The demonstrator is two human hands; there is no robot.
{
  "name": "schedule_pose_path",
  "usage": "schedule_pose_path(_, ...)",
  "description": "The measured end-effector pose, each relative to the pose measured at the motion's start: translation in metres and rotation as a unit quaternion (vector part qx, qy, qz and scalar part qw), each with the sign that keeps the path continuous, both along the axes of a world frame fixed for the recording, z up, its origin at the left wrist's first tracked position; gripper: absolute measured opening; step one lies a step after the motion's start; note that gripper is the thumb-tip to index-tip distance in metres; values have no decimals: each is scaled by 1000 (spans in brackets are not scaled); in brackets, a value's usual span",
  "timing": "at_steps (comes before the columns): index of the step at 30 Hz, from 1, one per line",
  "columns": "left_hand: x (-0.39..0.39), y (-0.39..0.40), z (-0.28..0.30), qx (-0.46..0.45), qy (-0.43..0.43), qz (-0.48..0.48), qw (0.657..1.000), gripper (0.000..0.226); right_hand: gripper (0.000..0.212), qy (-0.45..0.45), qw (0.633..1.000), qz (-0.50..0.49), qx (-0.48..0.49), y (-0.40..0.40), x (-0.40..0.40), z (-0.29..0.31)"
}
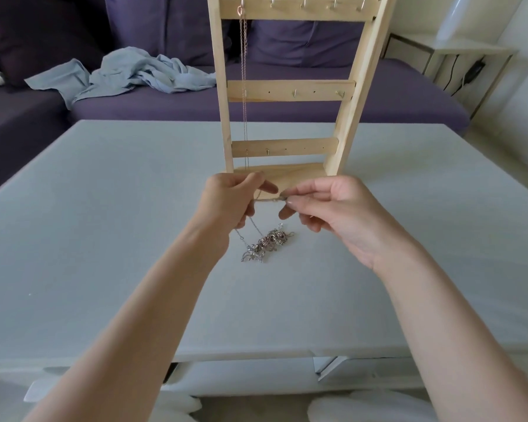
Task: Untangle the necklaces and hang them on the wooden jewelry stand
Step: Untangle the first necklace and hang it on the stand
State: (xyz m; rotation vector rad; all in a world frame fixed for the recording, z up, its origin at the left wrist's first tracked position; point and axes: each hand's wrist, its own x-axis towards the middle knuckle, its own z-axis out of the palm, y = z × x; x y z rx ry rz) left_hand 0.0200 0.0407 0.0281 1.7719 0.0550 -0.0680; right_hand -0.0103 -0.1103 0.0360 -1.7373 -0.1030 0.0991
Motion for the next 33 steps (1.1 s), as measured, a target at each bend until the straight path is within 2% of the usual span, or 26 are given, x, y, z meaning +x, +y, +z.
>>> schedule_pose_path(4,-1,0,-1,-4,26,-31,999,31,10,12,999,-37,1,-4,2,0)
schedule_pose_path(9,-1,5,4,-80,75,-94,989,25,11,56,995,-75,32,-7,3,-1)
schedule_pose_path(13,-1,9,3,-44,91,-109,989,23,13,56,990,-115,66,-6,4,-2)
schedule_pose_path(16,-3,8,4,-16,91,-157,983,18,11,71,981,-162,84,-9,6,0)
schedule_pose_path(19,-6,2,3,-4,75,-209,975,16,15,68,982,-150,95,-8,5,-1)
schedule_pose_path(23,-5,0,1,-14,84,-171,982,23,15,63,975,-149,149,-6,6,1)
schedule_pose_path(27,-2,2,-2,64,78,-132,986,24,16,45,953,-210,215,-9,8,2)
schedule_pose_path(28,-2,2,-2,47,78,-131,987,24,16,41,949,-220,221,-9,8,1)
schedule_pose_path(31,-3,2,0,-87,101,-146,980,19,16,34,940,-233,249,-10,8,2)
schedule_pose_path(33,-2,3,1,-114,112,-147,976,14,15,33,939,-231,252,-9,8,2)
